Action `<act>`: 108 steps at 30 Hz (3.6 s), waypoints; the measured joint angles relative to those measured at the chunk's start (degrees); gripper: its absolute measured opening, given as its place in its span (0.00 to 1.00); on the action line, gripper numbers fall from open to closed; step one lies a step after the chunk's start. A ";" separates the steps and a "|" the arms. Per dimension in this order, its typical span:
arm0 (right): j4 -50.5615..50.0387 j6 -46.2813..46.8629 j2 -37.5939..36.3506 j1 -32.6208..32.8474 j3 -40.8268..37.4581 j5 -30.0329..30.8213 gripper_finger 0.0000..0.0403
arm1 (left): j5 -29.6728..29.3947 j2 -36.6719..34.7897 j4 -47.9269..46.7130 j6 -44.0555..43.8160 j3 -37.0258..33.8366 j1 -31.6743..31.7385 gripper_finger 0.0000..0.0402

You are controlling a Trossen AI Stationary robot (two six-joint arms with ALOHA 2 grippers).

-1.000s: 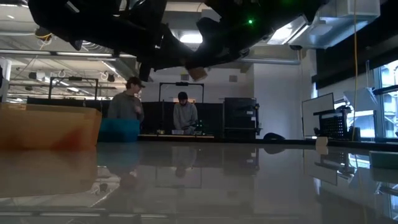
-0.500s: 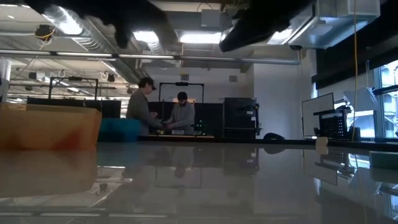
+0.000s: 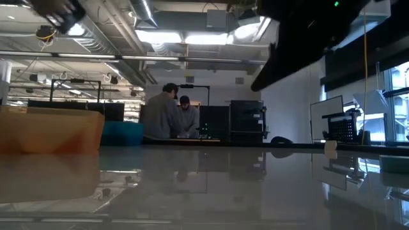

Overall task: Sort blocks by size
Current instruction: Put the light brown rectangular block into the yellow bin, then put the light blue rectangular block into the yellow bin

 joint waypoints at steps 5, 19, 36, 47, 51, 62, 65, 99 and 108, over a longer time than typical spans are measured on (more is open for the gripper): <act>-0.04 2.24 0.00 -2.00 -2.16 -0.01 0.44 | -0.72 1.53 -8.49 -6.97 3.60 -8.59 0.11; -0.19 3.56 0.00 -6.57 -4.91 -4.41 0.44 | -2.41 14.24 -15.54 -39.85 5.56 -26.45 0.12; 0.41 3.72 0.00 -8.44 -4.91 -6.44 0.44 | 1.32 18.85 -18.91 -50.89 5.32 -30.21 0.39; -8.03 13.88 -1.21 -8.30 -4.82 -22.08 0.44 | -11.68 10.18 -15.03 -25.85 5.34 -19.64 0.44; -15.28 23.81 -1.20 -6.20 -4.82 -28.94 0.44 | -14.37 10.38 -13.29 -13.88 5.34 -14.51 0.44; -24.09 43.71 -1.22 2.45 -4.82 -39.08 0.44 | -20.29 10.38 -7.11 5.29 5.34 -7.26 0.44; -23.28 46.51 -1.12 5.51 -4.82 -35.97 0.44 | -20.33 10.38 -6.47 6.47 5.32 -6.67 0.44; -23.26 42.18 5.43 10.01 -3.20 -22.30 0.30 | -20.28 10.38 -6.61 6.18 5.32 -6.47 0.44; -22.42 25.09 5.55 8.08 5.50 -11.93 0.32 | -20.28 10.40 -6.58 6.64 5.32 -3.91 0.44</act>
